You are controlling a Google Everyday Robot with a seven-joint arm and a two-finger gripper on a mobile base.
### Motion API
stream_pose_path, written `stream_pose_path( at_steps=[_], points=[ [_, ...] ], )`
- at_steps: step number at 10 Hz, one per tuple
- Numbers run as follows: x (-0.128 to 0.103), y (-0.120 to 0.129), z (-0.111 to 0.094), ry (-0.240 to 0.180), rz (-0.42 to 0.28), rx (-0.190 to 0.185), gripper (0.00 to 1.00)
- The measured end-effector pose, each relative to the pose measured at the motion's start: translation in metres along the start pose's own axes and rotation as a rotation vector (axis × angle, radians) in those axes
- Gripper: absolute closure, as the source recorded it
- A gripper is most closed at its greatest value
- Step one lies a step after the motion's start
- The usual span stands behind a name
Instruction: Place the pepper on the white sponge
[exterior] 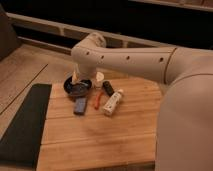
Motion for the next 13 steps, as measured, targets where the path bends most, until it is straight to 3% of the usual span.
stream_pose_path(
  at_steps=[2, 4, 5, 8, 11, 13],
  points=[
    [0.001, -0.001, 0.001, 0.003, -0.004, 0.008, 0.35],
    [0.001, -0.028, 0.016, 0.024, 0.061, 0.056, 0.35],
    [-0.001, -0.053, 0.030, 0.036, 0.126, 0.077, 0.35],
    [-0.013, -0.085, 0.075, 0.045, 0.258, 0.036, 0.35],
    [-0.011, -0.078, 0.112, 0.080, 0.282, -0.035, 0.35],
    [-0.011, -0.079, 0.113, 0.081, 0.284, -0.036, 0.35]
  ],
)
